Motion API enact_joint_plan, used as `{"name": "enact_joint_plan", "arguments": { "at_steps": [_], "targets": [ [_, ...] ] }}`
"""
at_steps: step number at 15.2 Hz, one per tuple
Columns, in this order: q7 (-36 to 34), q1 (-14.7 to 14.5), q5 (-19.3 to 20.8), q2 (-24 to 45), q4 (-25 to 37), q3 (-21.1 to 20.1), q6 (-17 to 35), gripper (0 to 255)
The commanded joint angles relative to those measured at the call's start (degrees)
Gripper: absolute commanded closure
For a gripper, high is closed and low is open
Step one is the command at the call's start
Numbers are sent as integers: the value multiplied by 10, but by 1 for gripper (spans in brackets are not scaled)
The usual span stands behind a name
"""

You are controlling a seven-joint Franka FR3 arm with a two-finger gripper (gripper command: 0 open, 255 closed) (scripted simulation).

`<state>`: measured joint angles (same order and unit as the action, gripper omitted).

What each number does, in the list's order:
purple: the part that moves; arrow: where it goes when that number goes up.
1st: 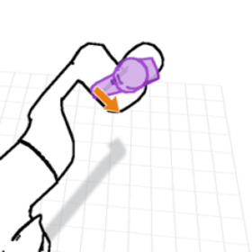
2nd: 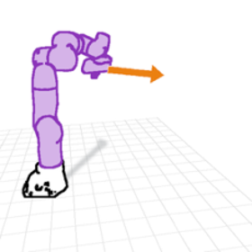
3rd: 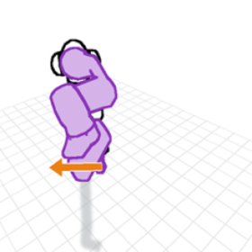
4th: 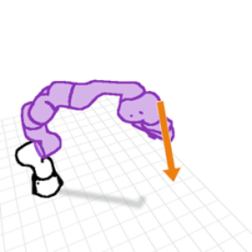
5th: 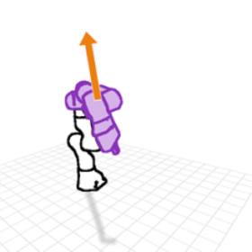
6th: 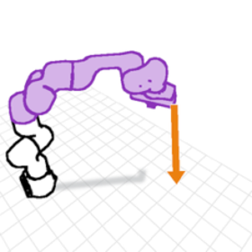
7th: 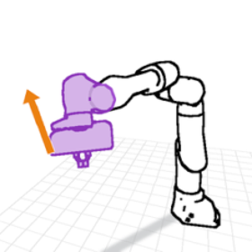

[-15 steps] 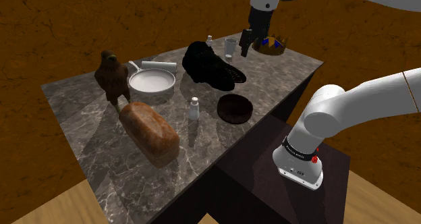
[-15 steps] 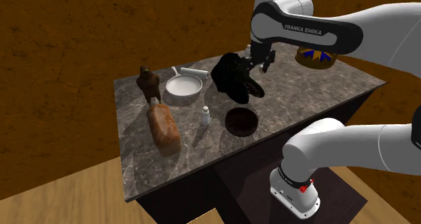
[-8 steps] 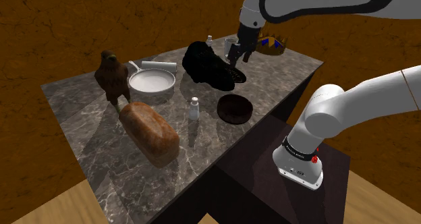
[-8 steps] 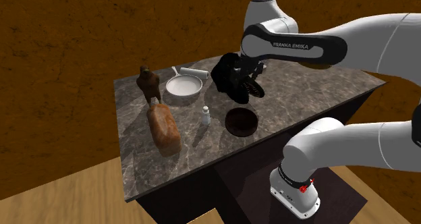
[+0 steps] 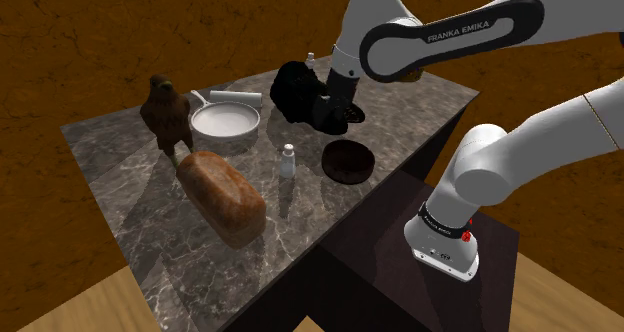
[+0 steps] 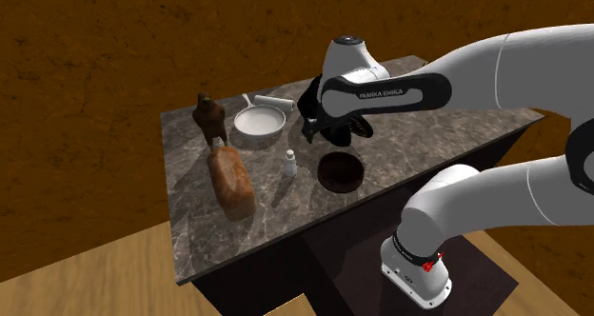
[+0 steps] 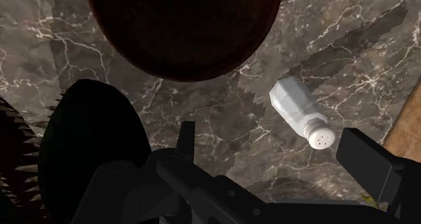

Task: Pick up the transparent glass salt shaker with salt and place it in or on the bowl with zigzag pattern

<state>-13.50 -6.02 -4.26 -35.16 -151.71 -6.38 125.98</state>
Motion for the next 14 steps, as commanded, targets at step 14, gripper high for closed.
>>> {"name": "enact_joint_plan", "arguments": {
  "at_steps": [14],
  "targets": [
    [-46, -37, -40, 209, -23, -60, 296, 0]
  ]
}}
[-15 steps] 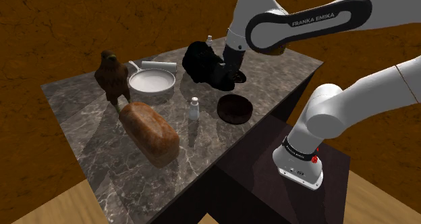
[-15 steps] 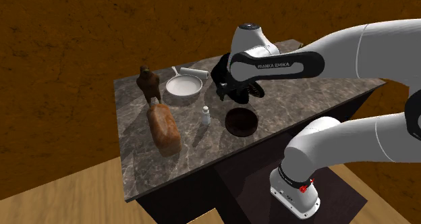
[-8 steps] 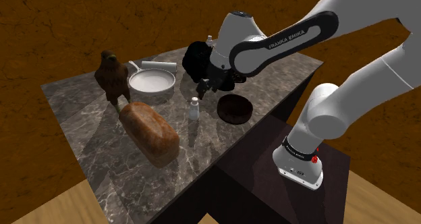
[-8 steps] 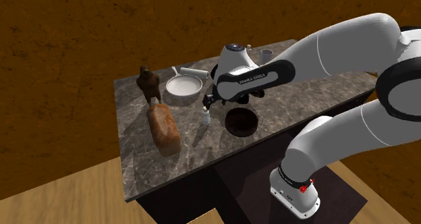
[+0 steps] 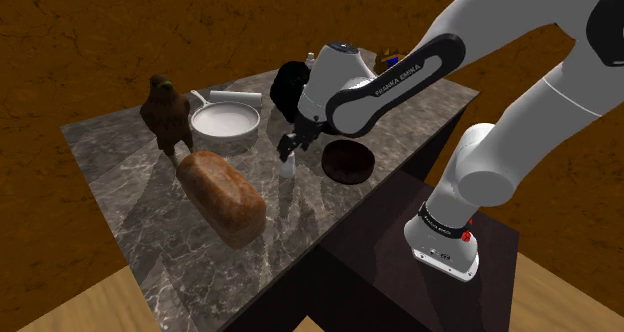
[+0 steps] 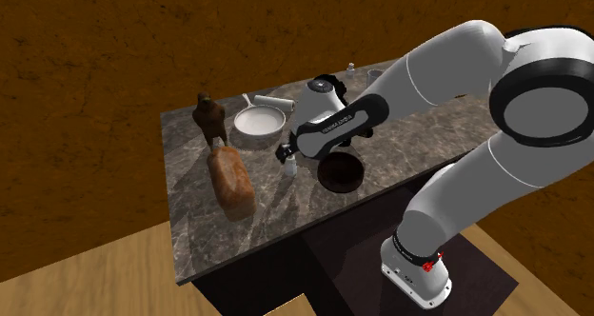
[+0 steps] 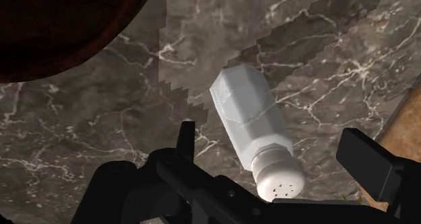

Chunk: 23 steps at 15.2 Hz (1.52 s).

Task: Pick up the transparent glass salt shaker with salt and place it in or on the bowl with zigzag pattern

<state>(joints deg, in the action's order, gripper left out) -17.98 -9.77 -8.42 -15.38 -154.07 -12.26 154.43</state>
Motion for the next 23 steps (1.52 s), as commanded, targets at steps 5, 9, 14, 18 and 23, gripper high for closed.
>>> {"name": "enact_joint_plan", "arguments": {
  "at_steps": [5, 9, 14, 18, 23],
  "targets": [
    [-4, 3, 6, 36, 1, -5, 35, 0],
    [-4, 3, 6, 36, 1, -5, 35, 0],
    [-4, 3, 6, 36, 1, -5, 35, 255],
    [-5, 3, 6, 36, 2, -5, 35, 255],
    [-3, 2, 4, 14, 9, -2, 6, 255]
  ]
}}
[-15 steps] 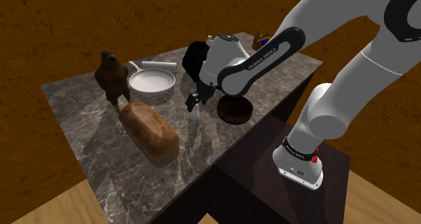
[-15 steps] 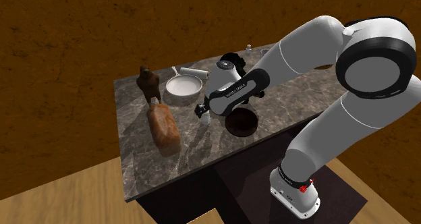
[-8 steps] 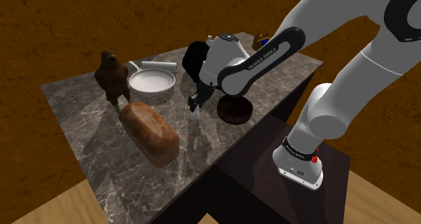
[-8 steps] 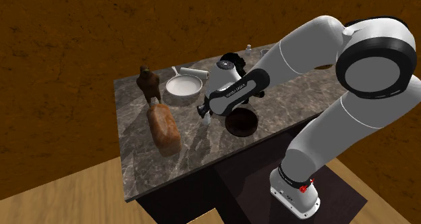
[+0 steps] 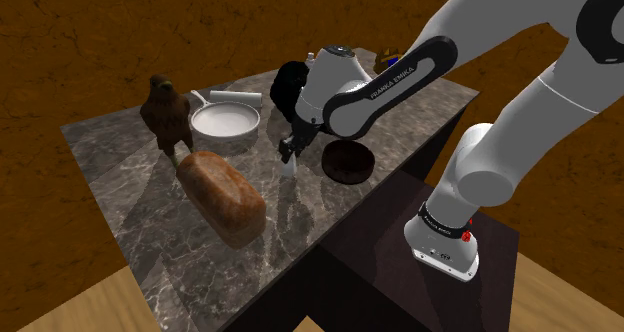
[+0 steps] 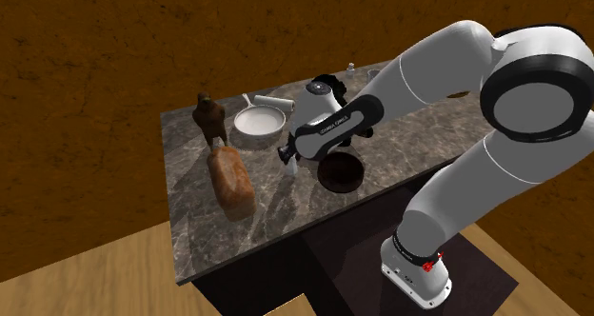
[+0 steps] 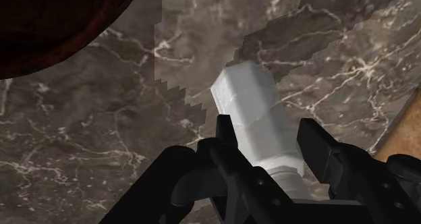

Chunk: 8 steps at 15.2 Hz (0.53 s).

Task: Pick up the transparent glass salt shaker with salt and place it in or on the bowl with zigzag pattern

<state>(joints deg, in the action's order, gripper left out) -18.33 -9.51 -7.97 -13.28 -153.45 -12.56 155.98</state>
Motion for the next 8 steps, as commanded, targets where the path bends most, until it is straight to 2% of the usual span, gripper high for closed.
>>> {"name": "enact_joint_plan", "arguments": {
  "at_steps": [1, 8],
  "targets": [
    [1, -1, -1, -14, 5, 2, -19, 255],
    [2, -2, -3, -58, 27, 7, -86, 255]
  ]
}}
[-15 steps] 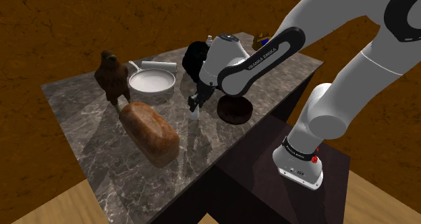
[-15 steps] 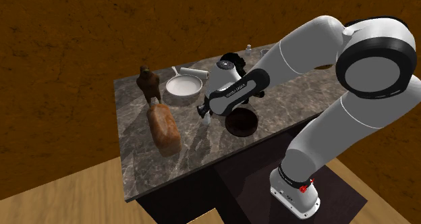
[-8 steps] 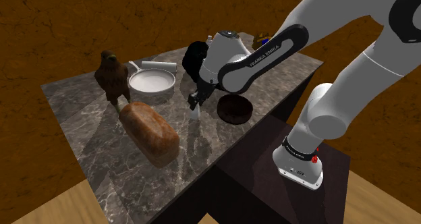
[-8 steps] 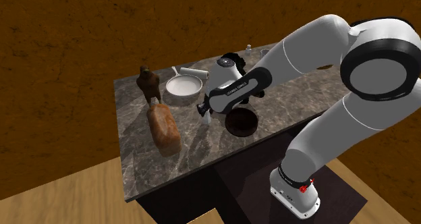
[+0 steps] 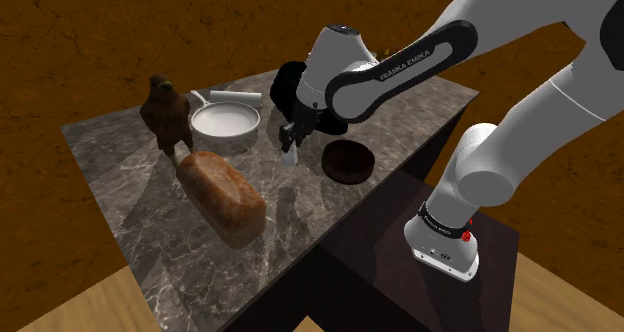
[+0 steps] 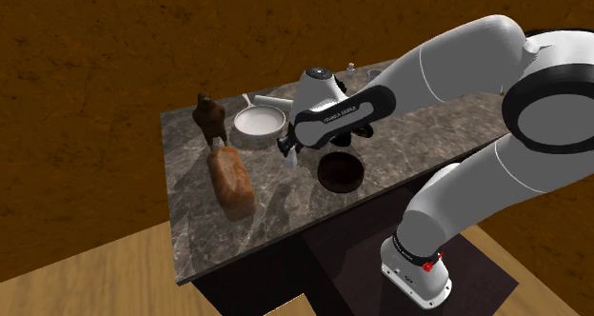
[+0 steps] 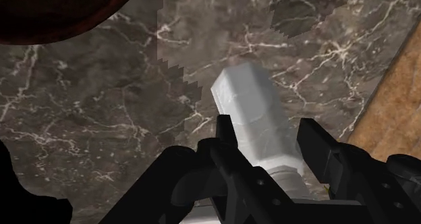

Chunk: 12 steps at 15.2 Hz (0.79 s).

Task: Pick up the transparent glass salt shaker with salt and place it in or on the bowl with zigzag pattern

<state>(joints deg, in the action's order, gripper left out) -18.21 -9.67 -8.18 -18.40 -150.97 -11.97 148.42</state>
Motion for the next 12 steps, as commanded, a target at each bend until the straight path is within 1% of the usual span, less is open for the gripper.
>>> {"name": "enact_joint_plan", "arguments": {
  "at_steps": [1, 12],
  "targets": [
    [0, 0, 0, -13, 6, 2, -19, 255],
    [-1, 0, 3, -62, 56, 9, -118, 255]
  ]
}}
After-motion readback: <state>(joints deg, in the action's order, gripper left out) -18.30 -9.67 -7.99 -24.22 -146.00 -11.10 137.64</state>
